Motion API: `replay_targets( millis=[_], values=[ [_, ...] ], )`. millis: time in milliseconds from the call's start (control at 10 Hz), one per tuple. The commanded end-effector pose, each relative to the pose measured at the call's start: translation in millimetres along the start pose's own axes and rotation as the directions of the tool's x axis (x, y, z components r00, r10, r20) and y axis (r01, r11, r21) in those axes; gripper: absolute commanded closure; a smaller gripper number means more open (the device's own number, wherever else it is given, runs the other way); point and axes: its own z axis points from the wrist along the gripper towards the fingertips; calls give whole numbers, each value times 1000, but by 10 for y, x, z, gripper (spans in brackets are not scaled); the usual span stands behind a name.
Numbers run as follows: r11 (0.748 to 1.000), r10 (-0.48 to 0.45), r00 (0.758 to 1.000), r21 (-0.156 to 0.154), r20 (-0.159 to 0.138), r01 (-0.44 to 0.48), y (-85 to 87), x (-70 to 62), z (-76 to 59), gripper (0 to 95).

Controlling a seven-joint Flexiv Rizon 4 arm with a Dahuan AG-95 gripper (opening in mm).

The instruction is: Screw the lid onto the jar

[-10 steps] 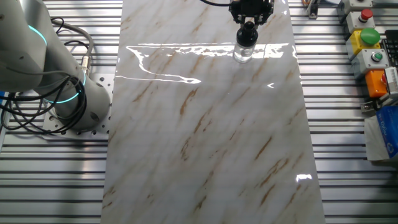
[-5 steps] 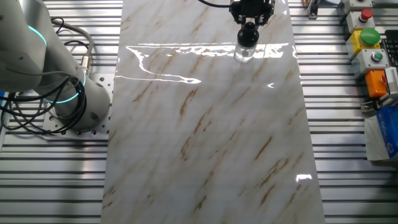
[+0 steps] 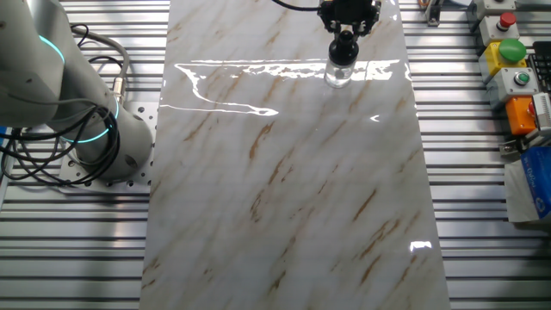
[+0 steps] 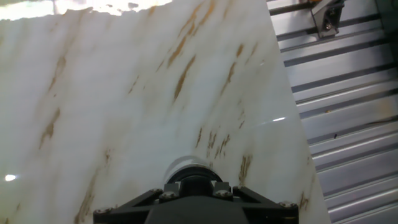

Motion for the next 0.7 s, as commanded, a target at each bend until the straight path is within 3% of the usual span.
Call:
replay_targets(
  millis=[100,400,700],
  values=[
    [999,37,999,-2,-1,-37,-7,21,37,950],
    [990,144,990,-2,4,-144,-44,50,80,950],
    [972,233,972,16,20,-234,-72,74,127,950]
  ],
)
